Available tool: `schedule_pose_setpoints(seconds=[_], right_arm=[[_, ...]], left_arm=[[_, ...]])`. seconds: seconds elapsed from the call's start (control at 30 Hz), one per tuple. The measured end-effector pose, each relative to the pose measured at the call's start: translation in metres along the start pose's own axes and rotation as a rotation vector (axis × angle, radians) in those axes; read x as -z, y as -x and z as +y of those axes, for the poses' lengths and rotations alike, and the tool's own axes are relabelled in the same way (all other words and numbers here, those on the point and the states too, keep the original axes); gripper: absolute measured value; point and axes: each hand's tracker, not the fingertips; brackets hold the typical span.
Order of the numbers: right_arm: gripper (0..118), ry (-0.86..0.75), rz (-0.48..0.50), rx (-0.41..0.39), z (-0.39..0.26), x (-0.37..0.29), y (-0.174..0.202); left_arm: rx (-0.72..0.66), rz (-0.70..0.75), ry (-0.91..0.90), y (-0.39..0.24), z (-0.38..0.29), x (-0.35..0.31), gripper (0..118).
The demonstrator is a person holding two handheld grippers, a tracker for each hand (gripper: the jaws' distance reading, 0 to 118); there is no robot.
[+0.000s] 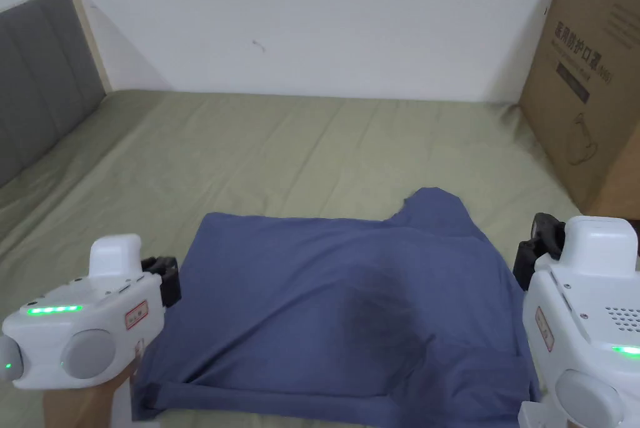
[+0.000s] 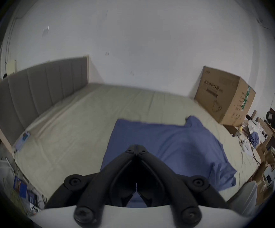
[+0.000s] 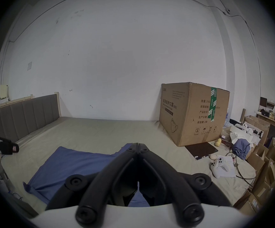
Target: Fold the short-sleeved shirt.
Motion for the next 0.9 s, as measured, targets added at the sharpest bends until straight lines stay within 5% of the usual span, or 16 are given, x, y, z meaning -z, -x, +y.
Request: schedule_pose_setpoints(seconds=[0.2,0.23,0.33,0.37,0.57,0.63,0.77,0.9], right_arm=[[0,0.036,0.008,-0.001,-0.008,0.006,0.0],[0,0.04,0.008,-0.002,-0.009,0.007,0.001],[0,0.057,0.016,0.001,-0.012,0.01,0.003],[0,0.066,0.019,0.005,-0.013,0.012,0.004],[0,0.101,0.026,0.004,-0.022,0.014,0.007],[0,0.112,0.025,0.002,-0.026,0.014,0.006],[0,0.146,0.014,0.008,-0.033,0.014,-0.002],[6,0.217,0.0,0.029,-0.048,0.013,-0.015]], left_arm=[[-0.002,0.031,0.177,0.041,-0.042,0.013,8],[-0.013,0.038,0.228,0.046,-0.049,0.015,18],[-0.014,0.051,0.343,0.058,-0.068,0.028,92],[-0.001,0.056,0.375,0.062,-0.075,0.032,105],[0.032,0.119,0.439,0.068,-0.103,0.052,101],[0.028,0.135,0.446,0.07,-0.109,0.061,82],[0.052,0.142,0.469,0.064,-0.117,0.069,12],[0.045,0.107,0.444,0.058,-0.114,0.061,4]])
